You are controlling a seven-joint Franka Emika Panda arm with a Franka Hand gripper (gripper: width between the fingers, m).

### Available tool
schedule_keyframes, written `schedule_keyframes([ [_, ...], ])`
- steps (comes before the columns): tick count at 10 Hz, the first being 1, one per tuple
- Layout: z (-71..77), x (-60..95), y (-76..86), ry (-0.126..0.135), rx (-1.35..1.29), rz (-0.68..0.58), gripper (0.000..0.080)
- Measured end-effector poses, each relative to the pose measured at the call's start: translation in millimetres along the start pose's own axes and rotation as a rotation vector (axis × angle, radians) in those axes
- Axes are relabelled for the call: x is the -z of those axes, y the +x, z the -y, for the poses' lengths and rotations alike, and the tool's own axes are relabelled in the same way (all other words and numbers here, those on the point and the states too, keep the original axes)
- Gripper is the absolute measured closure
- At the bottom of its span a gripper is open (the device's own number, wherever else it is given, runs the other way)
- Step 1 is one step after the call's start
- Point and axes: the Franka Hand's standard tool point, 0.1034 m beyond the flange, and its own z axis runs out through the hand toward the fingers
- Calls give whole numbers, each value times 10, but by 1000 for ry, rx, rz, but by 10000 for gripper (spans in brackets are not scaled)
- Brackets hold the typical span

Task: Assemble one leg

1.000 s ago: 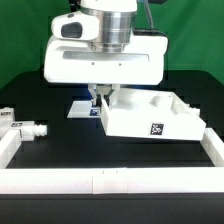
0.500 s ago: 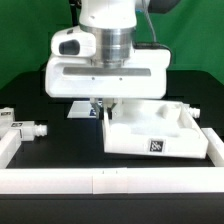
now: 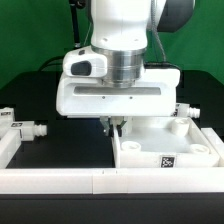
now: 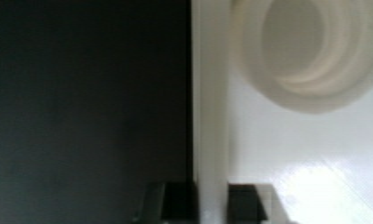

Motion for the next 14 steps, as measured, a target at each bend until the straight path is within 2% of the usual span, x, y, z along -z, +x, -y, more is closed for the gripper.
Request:
schedule_keyframes([
  [1, 50, -43, 29, 7, -16, -18, 744],
  [3, 45, -129, 67, 6, -39, -49, 743],
  [11, 39, -129, 90, 11, -80, -51, 742],
  [14, 33, -105, 222, 9, -78, -67, 741],
])
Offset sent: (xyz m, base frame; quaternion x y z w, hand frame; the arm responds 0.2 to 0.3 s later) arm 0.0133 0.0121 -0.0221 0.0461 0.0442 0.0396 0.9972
